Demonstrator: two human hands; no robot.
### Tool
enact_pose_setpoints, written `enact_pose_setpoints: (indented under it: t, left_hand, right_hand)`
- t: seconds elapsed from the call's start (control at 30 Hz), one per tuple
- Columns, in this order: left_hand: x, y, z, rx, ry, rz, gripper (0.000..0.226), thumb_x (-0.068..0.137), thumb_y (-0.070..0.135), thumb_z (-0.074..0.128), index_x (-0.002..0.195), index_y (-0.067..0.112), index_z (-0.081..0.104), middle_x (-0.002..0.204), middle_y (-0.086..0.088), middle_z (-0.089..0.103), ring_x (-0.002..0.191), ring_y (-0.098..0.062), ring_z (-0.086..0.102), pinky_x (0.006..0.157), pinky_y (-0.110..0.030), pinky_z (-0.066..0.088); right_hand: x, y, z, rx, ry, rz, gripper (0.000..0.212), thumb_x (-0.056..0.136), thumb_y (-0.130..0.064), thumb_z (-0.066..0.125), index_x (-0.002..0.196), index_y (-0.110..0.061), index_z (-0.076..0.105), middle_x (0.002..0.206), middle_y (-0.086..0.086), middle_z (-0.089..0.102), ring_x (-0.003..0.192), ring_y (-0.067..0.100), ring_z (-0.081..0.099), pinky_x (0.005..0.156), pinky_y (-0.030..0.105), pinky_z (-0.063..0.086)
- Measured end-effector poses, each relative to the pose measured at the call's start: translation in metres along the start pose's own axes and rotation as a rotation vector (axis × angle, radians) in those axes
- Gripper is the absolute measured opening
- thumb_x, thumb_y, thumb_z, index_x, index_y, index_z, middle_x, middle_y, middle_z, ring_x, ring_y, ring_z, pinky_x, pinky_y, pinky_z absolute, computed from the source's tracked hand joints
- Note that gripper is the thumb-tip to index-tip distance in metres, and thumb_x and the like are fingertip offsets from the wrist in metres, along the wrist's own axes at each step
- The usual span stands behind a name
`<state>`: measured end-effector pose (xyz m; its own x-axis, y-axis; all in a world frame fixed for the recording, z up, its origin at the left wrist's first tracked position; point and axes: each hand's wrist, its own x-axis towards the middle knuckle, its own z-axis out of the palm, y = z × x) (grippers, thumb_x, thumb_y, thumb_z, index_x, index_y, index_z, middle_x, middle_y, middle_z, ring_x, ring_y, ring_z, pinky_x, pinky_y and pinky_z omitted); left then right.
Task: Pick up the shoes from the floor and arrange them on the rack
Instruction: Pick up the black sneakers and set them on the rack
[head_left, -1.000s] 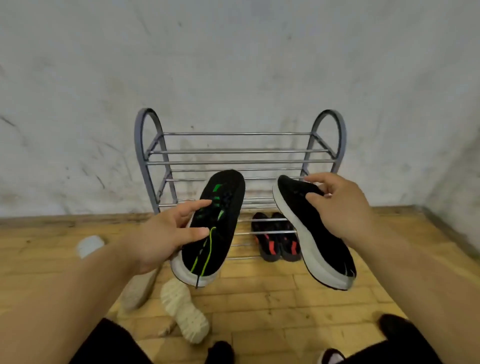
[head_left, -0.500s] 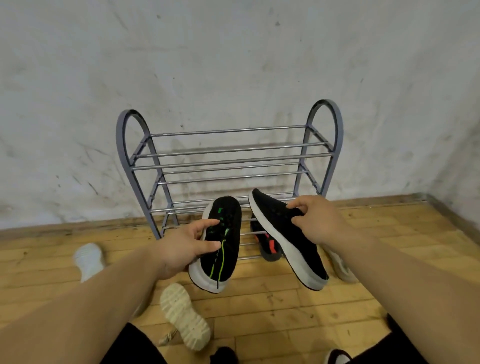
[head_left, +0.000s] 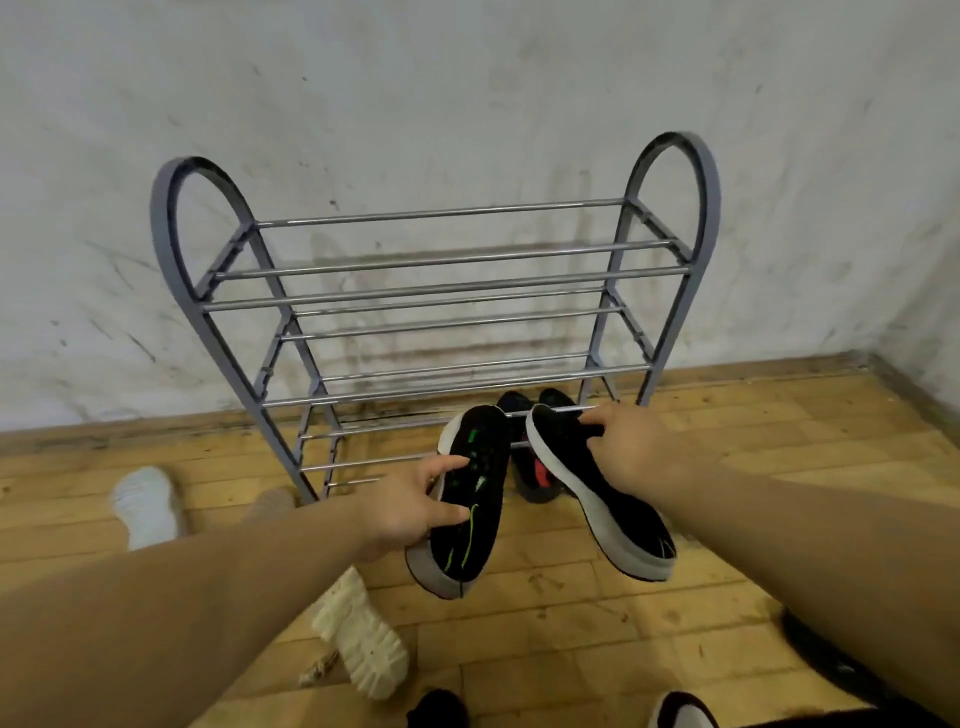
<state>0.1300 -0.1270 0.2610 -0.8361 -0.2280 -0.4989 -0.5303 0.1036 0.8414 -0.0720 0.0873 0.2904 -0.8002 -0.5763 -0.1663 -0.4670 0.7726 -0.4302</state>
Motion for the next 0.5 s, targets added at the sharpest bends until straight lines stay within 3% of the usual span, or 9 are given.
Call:
enact_pose_setpoints:
  t: [0.1,0.13,0.17,0.23,0.37,0.5]
  left_hand:
    - [0.039,-0.008,0.013,-0.044,0.133,0.044,0.071,0.091,0.01,0.074,0.15,0.033,0.042,0.142,0.006,0.053,0.123,-0.016,0.056,0.102,-0.034,0.051]
    - [0.052,-0.011,0.015,-0.099,0.166,0.051,0.071,0.092,0.009,0.072,0.151,0.033,0.042,0.141,0.005,0.054,0.12,-0.016,0.058,0.099,-0.032,0.052]
    - [0.067,-0.016,0.016,-0.17,0.184,0.057,0.071,0.093,0.007,0.071,0.152,0.033,0.041,0.142,0.004,0.055,0.12,-0.016,0.06,0.099,-0.033,0.053]
    - [0.093,-0.025,0.015,-0.284,0.2,0.064,0.071,0.094,0.005,0.069,0.152,0.035,0.04,0.146,0.002,0.055,0.122,-0.016,0.06,0.1,-0.035,0.053]
    - [0.132,-0.04,0.008,-0.336,0.229,0.061,0.07,0.095,0.007,0.068,0.151,0.039,0.041,0.144,0.005,0.057,0.123,-0.015,0.061,0.105,-0.041,0.051]
    - [0.152,-0.038,0.007,-0.327,0.238,0.108,0.068,0.096,0.006,0.066,0.15,0.039,0.042,0.132,0.014,0.061,0.116,-0.004,0.064,0.091,-0.026,0.054]
  right_hand:
    - [0.026,0.01,0.027,-0.001,0.056,0.014,0.045,0.105,-0.016,0.048,0.149,-0.024,0.053,0.147,0.005,0.055,0.116,0.025,0.063,0.063,0.004,0.039]
    - [0.035,0.012,0.035,0.009,0.069,0.012,0.046,0.106,-0.016,0.046,0.151,-0.024,0.049,0.148,0.007,0.052,0.118,0.026,0.061,0.068,0.006,0.044]
    - [0.044,0.013,0.045,0.032,0.075,0.001,0.046,0.107,-0.015,0.045,0.152,-0.022,0.048,0.149,0.009,0.05,0.123,0.027,0.058,0.083,0.015,0.049]
    - [0.062,0.018,0.066,0.068,0.069,-0.033,0.046,0.106,-0.012,0.045,0.151,-0.017,0.049,0.147,0.012,0.05,0.13,0.028,0.052,0.107,0.029,0.042]
    - [0.094,0.025,0.096,0.072,0.037,-0.085,0.044,0.107,-0.015,0.047,0.151,-0.013,0.048,0.147,0.011,0.048,0.131,0.029,0.052,0.109,0.035,0.041]
    - [0.101,0.03,0.113,0.084,-0.004,-0.126,0.055,0.106,-0.03,0.048,0.156,-0.012,0.038,0.156,0.009,0.04,0.143,0.026,0.04,0.115,0.034,0.032]
